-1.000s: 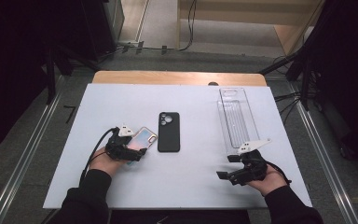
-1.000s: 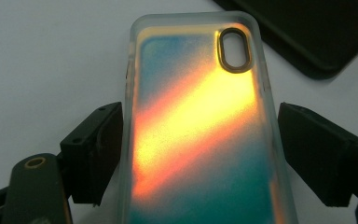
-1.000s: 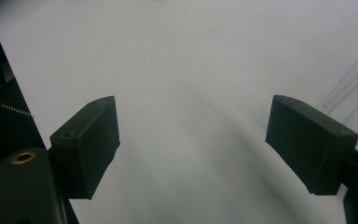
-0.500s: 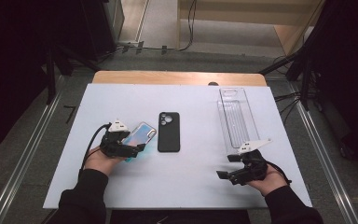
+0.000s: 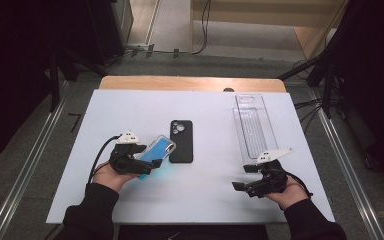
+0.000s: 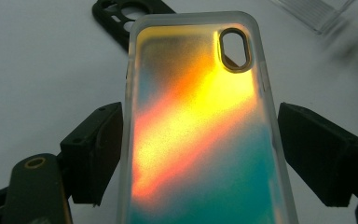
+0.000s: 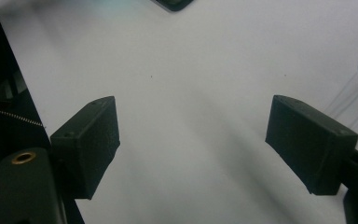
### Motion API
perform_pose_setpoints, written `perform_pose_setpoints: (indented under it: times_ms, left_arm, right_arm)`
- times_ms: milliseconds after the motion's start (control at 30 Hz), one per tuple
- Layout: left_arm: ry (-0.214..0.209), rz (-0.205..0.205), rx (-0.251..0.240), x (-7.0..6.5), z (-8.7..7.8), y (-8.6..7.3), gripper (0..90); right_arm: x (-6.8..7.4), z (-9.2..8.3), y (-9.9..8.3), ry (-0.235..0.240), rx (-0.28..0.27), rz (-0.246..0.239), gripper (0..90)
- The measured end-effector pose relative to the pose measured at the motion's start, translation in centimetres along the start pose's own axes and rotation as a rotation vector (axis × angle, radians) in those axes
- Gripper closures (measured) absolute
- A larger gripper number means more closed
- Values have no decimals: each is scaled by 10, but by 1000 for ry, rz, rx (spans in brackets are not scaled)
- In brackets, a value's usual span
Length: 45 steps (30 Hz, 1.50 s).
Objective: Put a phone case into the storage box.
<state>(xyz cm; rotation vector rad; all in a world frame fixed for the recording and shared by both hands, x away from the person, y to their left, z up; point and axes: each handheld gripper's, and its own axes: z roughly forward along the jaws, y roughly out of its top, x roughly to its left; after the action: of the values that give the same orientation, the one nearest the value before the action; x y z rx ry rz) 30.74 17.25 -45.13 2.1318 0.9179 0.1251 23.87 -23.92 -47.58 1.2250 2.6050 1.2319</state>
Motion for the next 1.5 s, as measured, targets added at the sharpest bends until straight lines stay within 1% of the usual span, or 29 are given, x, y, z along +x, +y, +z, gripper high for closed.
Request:
perform_pose_setpoints:
  times_ms: [33,167,233,267,300,367,433,500,600,633,667,733,767,800,833,867,933,967,1067,1200,1267,1333,1400,1467,1500]
  left_arm:
    - [-7,3,4,-2,0,1,168]
    - [-25,2,-18,-11,2,3,168]
    - [-21,-2,-29,-16,3,4,168]
    - [-22,0,-32,-18,4,4,168]
    - [-22,2,-36,-19,4,4,168]
    - [-20,6,-42,-23,6,5,168]
    - [-15,5,-53,-26,7,5,168]
    - [-18,-2,-67,-28,8,6,168]
    - [-22,-15,-82,-31,10,6,168]
    - [-22,-13,-86,-32,11,7,168]
    - [-21,-12,-93,-33,11,7,168]
    - [-21,-18,-109,-35,12,8,168]
    - [-21,-22,-119,-36,13,8,168]
    - [-20,-27,-125,-36,14,8,168]
    - [-24,-30,-133,-36,15,8,168]
    - [-28,-26,-135,-37,16,8,168]
    - [-17,-8,-148,-38,18,7,168]
    - [-13,-3,-150,-39,19,7,168]
    - [4,6,-181,-41,19,7,168]
    - [31,8,-219,-41,20,8,168]
    - [39,8,-229,-41,21,7,167]
    - [59,16,-237,-42,22,7,168]
    - [64,16,-253,-43,24,6,168]
    - [72,25,-274,-45,25,5,168]
    - [70,23,-279,-46,26,5,168]
  right_arm:
    - [1,0,0,3,-2,-2,156]
    - [4,0,2,2,-10,-9,156]
    - [5,-1,3,8,-25,-16,156]
    - [6,-1,3,15,-28,-8,156]
    - [7,0,4,32,-32,9,156]
    - [9,0,5,34,-28,13,156]
    - [12,2,7,27,-26,1,156]
    - [14,3,9,29,-30,1,156]
    - [18,2,15,15,-21,18,156]
    - [21,0,20,2,-28,27,156]
    - [21,0,20,2,-28,27,156]
    - [23,-3,25,-8,-47,33,156]
    - [26,-4,30,-10,-67,37,156]
    - [26,-4,30,-10,-67,37,156]
    - [27,-4,33,-14,-80,42,156]
    - [28,-3,36,-17,-86,51,156]
    - [30,-1,40,-26,-90,61,156]
    - [30,0,42,-23,-92,62,156]
    - [33,4,49,-13,-95,70,156]
    - [35,9,61,-7,-106,75,156]
    - [36,9,64,-7,-107,73,156]
    - [37,12,70,-2,-116,72,157]
    - [37,13,73,-3,-116,70,157]
    - [39,14,77,-1,-121,74,157]
    - [39,15,79,2,-125,79,157]
